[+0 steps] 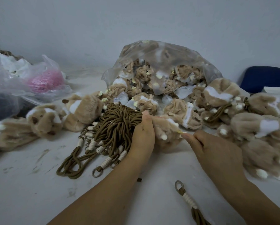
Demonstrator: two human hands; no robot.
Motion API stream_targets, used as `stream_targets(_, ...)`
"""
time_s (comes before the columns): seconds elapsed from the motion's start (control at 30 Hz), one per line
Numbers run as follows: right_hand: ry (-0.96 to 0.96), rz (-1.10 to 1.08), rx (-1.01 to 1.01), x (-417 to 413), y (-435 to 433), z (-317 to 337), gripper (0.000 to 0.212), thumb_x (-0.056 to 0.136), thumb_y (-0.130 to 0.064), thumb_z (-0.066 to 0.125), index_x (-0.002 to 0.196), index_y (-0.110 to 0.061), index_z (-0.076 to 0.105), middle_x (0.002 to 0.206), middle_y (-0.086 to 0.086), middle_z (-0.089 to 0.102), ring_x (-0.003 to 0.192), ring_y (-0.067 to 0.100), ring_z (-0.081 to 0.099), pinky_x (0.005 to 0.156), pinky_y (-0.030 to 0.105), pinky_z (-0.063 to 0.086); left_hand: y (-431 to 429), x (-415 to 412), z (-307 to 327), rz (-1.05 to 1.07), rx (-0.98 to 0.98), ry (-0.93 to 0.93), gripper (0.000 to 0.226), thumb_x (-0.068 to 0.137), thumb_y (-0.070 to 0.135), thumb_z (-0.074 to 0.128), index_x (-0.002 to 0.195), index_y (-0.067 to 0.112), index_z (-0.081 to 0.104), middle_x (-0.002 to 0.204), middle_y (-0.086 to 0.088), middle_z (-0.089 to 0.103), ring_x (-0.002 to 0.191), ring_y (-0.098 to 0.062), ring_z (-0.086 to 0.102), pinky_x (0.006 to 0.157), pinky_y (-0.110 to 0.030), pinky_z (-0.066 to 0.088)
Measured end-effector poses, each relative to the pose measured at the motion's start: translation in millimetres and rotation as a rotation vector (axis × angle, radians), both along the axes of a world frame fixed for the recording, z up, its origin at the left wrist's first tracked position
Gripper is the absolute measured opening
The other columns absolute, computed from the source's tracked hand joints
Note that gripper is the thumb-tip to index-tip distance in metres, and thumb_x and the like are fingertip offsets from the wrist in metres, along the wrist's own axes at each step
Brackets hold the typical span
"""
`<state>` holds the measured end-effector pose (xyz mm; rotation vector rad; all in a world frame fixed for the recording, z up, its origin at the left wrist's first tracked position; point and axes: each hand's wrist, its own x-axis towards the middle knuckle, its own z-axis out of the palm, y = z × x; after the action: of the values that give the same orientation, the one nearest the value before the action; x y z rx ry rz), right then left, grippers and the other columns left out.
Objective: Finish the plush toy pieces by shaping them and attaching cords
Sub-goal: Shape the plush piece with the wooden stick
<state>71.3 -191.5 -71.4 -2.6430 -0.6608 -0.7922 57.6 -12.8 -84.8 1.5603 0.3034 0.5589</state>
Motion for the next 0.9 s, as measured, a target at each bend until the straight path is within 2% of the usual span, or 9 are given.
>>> stream_targets(0.07, 0.001, -0.017, 0.029, -3, 3, -5, 0.051, 0.088, -0.06, 0.033, 0.057, -0.022, 0.045, 0.042, -0.006, 0.04, 0.037, 0.014, 0.043, 0.038, 0.026, 0.035, -1, 0, 2, -0.027, -0.033, 0.002, 0.058, 0.105, 0.047, 0.027, 0.083, 0.013, 0.069, 0.082, -0.002, 0.067, 0.064, 0.01, 0.059, 0.063, -0.002, 0.044)
stream_targets(0.13, 0.166, 0.037, 0.133, -2, 5, -10, 0.057, 0.082, -0.068, 0.026, 0.058, -0.02, 0.045, 0.043, -0.002, 0.044, 0.042, 0.011, 0.046, 0.044, 0.028, 0.034, -4, -1, 4, -0.074, -0.053, 0.006, 0.056, 0.105, 0.046, 0.03, 0.101, 0.009, 0.072, 0.097, -0.008, 0.073, 0.09, 0.0, 0.067, 0.083, -0.012, 0.05)
stream_targets(0.2, 0.398, 0.136, 0.303, 1, 7, -14, 0.059, 0.075, -0.073, 0.028, 0.057, -0.021, 0.048, 0.049, -0.007, 0.054, 0.049, 0.008, 0.051, 0.047, 0.02, 0.034, -8, -4, 7, -0.095, -0.069, -0.012, 0.052, 0.105, 0.045, 0.035, 0.104, 0.009, 0.073, 0.1, -0.011, 0.074, 0.094, -0.012, 0.069, 0.083, -0.019, 0.053)
stream_targets(0.27, 0.462, 0.185, 0.369, 5, 6, -16, 0.058, 0.072, -0.074, 0.031, 0.055, -0.023, 0.049, 0.052, -0.015, 0.056, 0.051, 0.001, 0.052, 0.052, 0.017, 0.038, -10, -7, 11, -0.113, -0.06, -0.039, 0.049, 0.101, 0.049, 0.039, 0.101, 0.015, 0.074, 0.097, -0.008, 0.075, 0.094, -0.014, 0.07, 0.086, -0.025, 0.053)
stream_targets(0.33, 0.414, 0.203, 0.343, 9, 5, -15, 0.057, 0.073, -0.075, 0.031, 0.055, -0.024, 0.049, 0.053, -0.015, 0.056, 0.052, 0.001, 0.051, 0.048, 0.019, 0.036, -9, -10, 13, -0.114, -0.106, -0.054, 0.049, 0.093, 0.053, 0.041, 0.096, 0.02, 0.076, 0.096, -0.003, 0.076, 0.095, -0.014, 0.07, 0.093, -0.034, 0.053)
stream_targets(0.43, 0.317, 0.173, 0.255, 12, 5, -15, 0.06, 0.075, -0.075, 0.027, 0.059, -0.021, 0.047, 0.05, -0.003, 0.052, 0.049, 0.009, 0.049, 0.05, 0.031, 0.037, -7, -12, 14, -0.117, -0.271, -0.03, 0.044, 0.086, 0.054, 0.045, 0.092, 0.027, 0.078, 0.098, -0.001, 0.077, 0.1, -0.017, 0.07, 0.102, -0.046, 0.049)
stream_targets(0.53, 0.24, 0.116, 0.16, 13, 2, -16, 0.061, 0.077, -0.074, 0.023, 0.06, -0.019, 0.044, 0.049, -0.001, 0.049, 0.049, 0.009, 0.049, 0.05, 0.032, 0.038, -5, -11, 14, -0.117, -0.388, -0.012, 0.044, 0.081, 0.056, 0.049, 0.095, 0.028, 0.079, 0.103, -0.003, 0.076, 0.106, -0.021, 0.069, 0.105, -0.049, 0.047)
stream_targets(0.73, 0.09, 0.143, 0.031, 16, -9, -6, 0.051, 0.082, -0.069, 0.03, 0.056, -0.025, 0.039, 0.043, -0.007, 0.044, 0.043, -0.003, 0.042, 0.042, 0.025, 0.029, -1, -12, 13, -0.143, -0.364, 0.003, 0.031, 0.071, 0.041, 0.056, 0.08, 0.023, 0.079, 0.098, -0.002, 0.077, 0.103, -0.025, 0.069, 0.101, -0.054, 0.05)
stream_targets(0.9, 0.033, 0.164, 0.036, 15, -11, -4, 0.052, 0.082, -0.067, 0.033, 0.056, -0.024, 0.049, 0.042, -0.01, 0.043, 0.042, -0.006, 0.04, 0.041, 0.023, 0.029, -1, -13, 10, -0.264, -0.351, -0.003, 0.038, 0.078, 0.042, 0.048, 0.084, 0.019, 0.078, 0.108, -0.006, 0.075, 0.11, -0.03, 0.066, 0.101, -0.059, 0.047)
